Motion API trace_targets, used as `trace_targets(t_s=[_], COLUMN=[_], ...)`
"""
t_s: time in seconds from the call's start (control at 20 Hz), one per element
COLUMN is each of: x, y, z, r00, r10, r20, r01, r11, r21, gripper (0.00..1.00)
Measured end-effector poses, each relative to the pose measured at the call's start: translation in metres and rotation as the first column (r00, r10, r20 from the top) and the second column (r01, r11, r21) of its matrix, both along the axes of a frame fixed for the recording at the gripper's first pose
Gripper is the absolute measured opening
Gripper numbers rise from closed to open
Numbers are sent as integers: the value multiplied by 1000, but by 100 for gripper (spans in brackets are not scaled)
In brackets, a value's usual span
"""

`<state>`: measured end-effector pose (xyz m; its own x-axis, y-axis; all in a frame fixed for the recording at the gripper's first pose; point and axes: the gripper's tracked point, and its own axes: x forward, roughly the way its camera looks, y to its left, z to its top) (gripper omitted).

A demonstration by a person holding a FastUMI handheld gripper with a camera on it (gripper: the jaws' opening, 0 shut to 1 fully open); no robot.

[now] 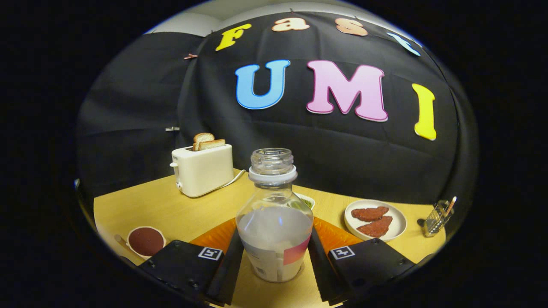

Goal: Take the bottle from table, then pour the juice into the cup, finally place the bottle on the coaster

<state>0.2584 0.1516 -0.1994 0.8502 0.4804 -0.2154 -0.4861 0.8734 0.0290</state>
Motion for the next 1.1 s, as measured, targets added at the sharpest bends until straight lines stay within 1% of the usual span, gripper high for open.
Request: trace_targets(t_s=[0.1,0.15,0.3,0.55,0.65,0.8,0.95,1.05,1.1], x=[3,6,15,17,14,17,15,16,12], y=[-1,-1,-2,6,4,1,2,0,-4], z=[-11,-13,-19,-19,-18,-22,-24,-24,-23], r00=[999,999,999,999,998,999,1000,999,999], r10=[-21,-26,-36,-7,-7,-20,-18,-22,-24], r20=[-38,-39,-16,48,55,36,-18,-29,-33], r01=[23,29,36,6,7,20,19,23,26], r11=[998,997,998,1000,1000,1000,998,998,999], r21=[54,67,48,6,-1,6,52,56,47], gripper=[76,76,76,76,76,79,79,100,99])
